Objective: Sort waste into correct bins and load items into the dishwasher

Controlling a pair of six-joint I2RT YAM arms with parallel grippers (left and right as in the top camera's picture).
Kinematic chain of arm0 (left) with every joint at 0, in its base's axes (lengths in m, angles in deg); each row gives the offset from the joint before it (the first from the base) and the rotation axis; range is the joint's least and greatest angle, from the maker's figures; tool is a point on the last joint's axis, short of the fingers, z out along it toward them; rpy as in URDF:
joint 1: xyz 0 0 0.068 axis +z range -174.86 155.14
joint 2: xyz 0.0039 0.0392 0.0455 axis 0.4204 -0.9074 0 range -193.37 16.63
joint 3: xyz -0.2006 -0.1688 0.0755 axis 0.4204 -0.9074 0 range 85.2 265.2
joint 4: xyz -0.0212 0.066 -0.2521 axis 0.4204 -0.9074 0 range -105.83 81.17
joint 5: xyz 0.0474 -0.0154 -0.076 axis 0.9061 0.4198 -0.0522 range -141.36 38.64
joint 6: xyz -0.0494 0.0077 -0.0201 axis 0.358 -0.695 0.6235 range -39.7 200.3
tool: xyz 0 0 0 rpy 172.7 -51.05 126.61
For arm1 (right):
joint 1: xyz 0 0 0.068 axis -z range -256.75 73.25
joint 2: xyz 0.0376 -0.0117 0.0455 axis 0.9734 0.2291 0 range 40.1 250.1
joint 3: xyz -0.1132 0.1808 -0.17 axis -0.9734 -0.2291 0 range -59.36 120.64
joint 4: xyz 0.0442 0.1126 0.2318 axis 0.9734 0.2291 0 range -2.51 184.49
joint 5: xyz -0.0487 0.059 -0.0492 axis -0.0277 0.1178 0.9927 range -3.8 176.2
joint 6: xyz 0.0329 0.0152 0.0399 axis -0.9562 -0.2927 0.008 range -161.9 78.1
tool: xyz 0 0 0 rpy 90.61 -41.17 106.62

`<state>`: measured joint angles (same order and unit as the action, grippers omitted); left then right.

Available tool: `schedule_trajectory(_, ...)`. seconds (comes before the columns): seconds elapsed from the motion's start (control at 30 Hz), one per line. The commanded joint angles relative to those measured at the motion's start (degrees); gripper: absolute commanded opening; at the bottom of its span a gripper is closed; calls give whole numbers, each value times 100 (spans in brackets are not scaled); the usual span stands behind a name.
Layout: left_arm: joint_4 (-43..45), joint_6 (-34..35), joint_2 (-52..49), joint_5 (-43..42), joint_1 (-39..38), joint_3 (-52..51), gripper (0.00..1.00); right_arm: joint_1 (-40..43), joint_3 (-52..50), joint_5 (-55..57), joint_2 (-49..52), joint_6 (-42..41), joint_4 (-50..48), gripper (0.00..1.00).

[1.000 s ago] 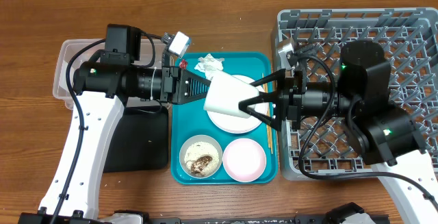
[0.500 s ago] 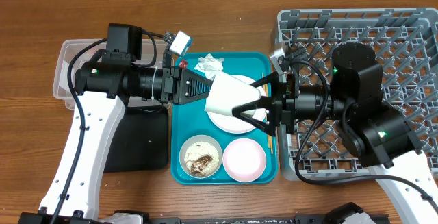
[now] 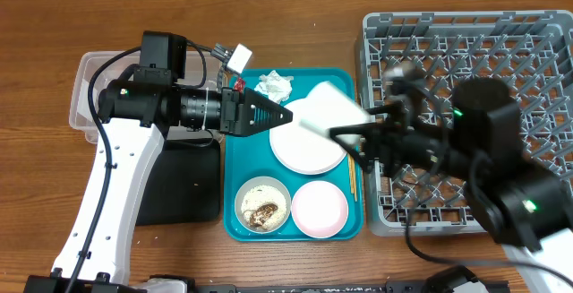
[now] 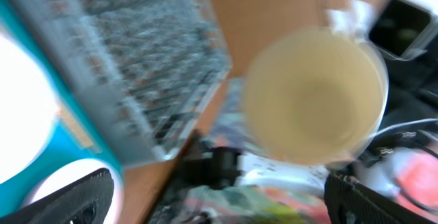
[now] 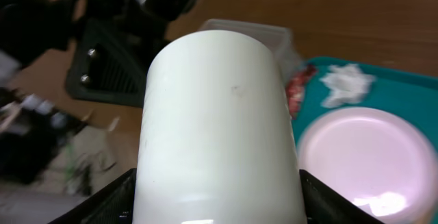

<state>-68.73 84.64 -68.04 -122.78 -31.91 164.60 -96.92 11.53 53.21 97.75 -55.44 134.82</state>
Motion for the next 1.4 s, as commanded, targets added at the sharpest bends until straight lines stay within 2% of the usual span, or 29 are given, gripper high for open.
schedule_trajectory(0.0, -129, 254, 15, 1410, -22, 35, 100, 267, 120, 1665, -442, -22, 420, 67)
schedule_trajectory(0.1, -317, 251, 33, 1895, 39, 116, 100, 553, 120, 2778, -678, -326, 1209, 68)
schedule_trajectory(0.2, -671, 258, 114, 2933, 44, 431, 100, 804, 118, 3383, -684, -872, 1921, 67)
schedule_trajectory(0.4, -1698, 1143, 595, 6277, 17, 1471, 100, 960, 118, 3355, -96, -1631, 3001, 66)
schedule_trajectory(0.53, -2024, 1624, 1008, 7580, 17, 1722, 100, 894, 118, 2966, 588, -1652, 3578, 66)
schedule_trajectory(0.63, -2026, 1644, 1285, 7788, 17, 1720, 100, 782, 116, 2931, 1082, -1650, 3856, 66)
schedule_trajectory(0.9, -2046, 1641, 1353, 7785, 17, 1718, 100, 625, 107, 3147, 2026, -1652, 3604, 67)
schedule_trajectory(1.07, -2308, 1622, 1279, 7801, 17, 1718, 100, 640, 107, 3357, 2433, -1650, 3637, 82)
schedule_trajectory(1.2, -2302, 1626, 1268, 7799, 17, 1716, 100, 623, 125, 2957, 2426, -1128, 3403, 86)
schedule_trajectory(1.37, -2302, 1626, 1268, 7796, 17, 1716, 100, 603, 326, 2756, 1961, -1054, 3075, 87)
